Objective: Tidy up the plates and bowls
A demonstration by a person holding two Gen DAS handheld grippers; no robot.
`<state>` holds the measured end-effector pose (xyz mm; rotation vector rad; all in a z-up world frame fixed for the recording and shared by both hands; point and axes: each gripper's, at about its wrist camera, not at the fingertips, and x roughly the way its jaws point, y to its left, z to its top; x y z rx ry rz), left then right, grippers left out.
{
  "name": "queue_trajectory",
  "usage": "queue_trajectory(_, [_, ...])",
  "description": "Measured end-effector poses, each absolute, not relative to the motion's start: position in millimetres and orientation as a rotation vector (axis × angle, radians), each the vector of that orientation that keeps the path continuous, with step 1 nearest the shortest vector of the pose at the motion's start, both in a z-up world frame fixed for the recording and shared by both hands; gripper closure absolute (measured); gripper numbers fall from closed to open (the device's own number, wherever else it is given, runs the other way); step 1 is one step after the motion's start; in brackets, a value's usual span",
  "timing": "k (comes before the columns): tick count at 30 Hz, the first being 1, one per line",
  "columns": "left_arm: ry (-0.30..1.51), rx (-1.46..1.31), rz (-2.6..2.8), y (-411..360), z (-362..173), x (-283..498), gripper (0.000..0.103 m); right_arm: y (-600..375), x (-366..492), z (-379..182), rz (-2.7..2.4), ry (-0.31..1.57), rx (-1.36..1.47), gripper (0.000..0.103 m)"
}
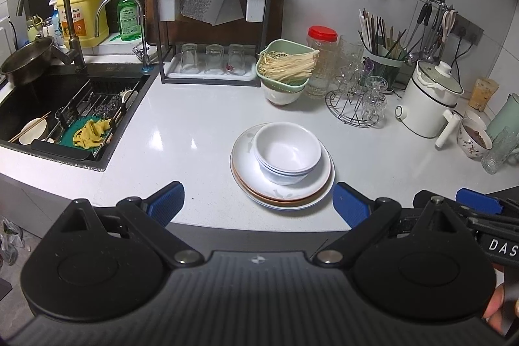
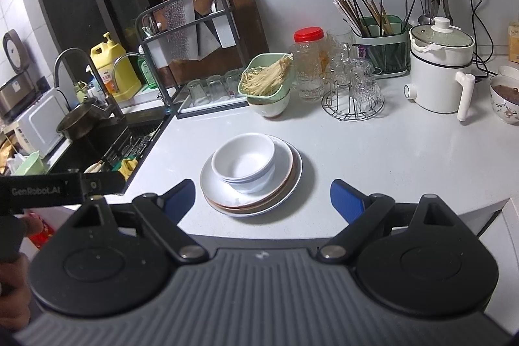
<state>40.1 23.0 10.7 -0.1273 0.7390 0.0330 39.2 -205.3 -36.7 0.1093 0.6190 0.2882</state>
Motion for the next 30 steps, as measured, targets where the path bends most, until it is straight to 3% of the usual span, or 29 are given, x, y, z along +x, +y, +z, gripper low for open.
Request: queue_trajectory(30, [0.743, -0.105, 0.074, 26.8, 1.6, 21.0, 0.002, -197.9, 28.6, -44.8, 0.289, 0.622, 0.087, 0.011])
